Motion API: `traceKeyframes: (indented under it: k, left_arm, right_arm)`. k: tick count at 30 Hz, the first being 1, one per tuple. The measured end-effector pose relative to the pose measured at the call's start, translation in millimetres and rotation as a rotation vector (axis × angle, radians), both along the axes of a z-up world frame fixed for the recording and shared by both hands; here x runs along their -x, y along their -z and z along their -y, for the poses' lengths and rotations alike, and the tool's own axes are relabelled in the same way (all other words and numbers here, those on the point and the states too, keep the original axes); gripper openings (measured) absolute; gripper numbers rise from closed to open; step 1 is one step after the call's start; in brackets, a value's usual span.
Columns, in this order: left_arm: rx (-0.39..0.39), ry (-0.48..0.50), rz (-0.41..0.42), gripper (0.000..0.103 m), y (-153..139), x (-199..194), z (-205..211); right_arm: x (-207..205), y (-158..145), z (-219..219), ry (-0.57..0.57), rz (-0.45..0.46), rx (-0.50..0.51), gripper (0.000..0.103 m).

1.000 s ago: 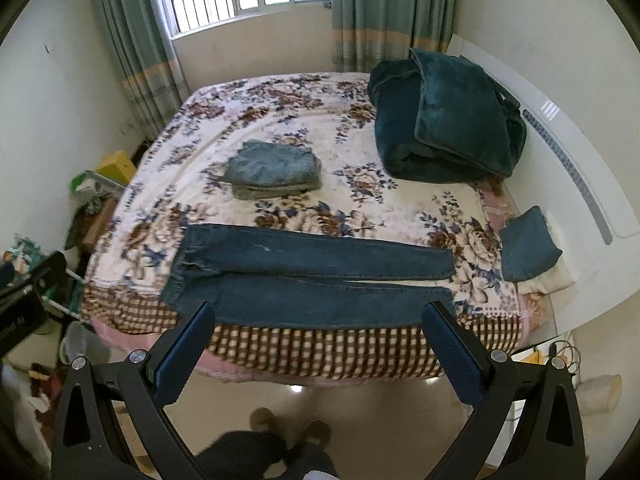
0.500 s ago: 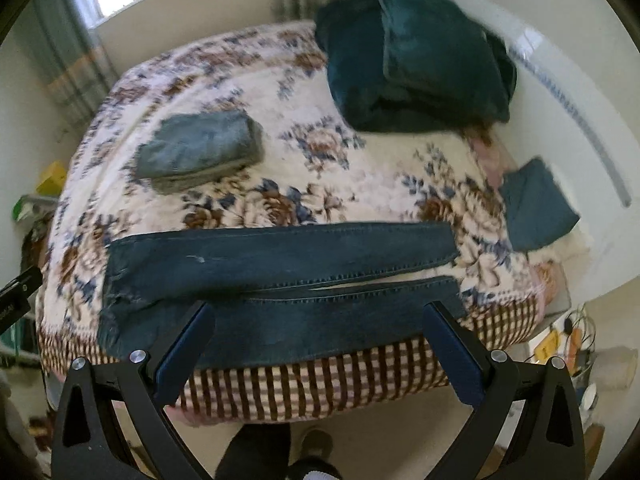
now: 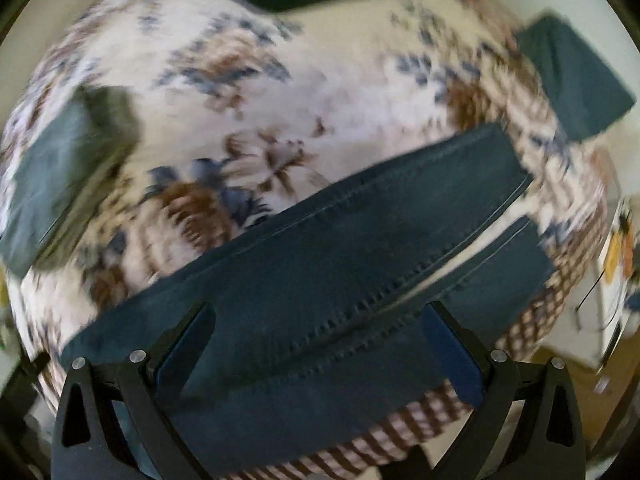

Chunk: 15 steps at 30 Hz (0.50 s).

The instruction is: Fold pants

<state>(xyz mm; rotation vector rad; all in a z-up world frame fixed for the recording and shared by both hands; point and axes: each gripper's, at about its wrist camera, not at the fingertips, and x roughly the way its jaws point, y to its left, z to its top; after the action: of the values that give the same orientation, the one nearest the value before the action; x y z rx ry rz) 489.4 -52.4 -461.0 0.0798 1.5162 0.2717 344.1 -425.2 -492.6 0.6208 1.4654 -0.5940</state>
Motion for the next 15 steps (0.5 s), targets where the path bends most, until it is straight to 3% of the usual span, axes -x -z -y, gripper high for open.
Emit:
traceKeyframes:
  k: [8,13,15]
  left_arm:
    - [0.054,-0.226,-0.199,0.103,117,-47,-30]
    - [0.047,-0.29,-0.228,0.103,137,-43,-35]
    - [0.034,-0.286,-0.193,0.092,131,-38,-31]
  right_arm:
    - [-16,108,47,0.212,-0.128,-0.086,0.103]
    - [-19,150,60,0.313,-0.175,-0.127,0.103]
    - [-16,158,60,0.353,-0.175,-0.145,0.103]
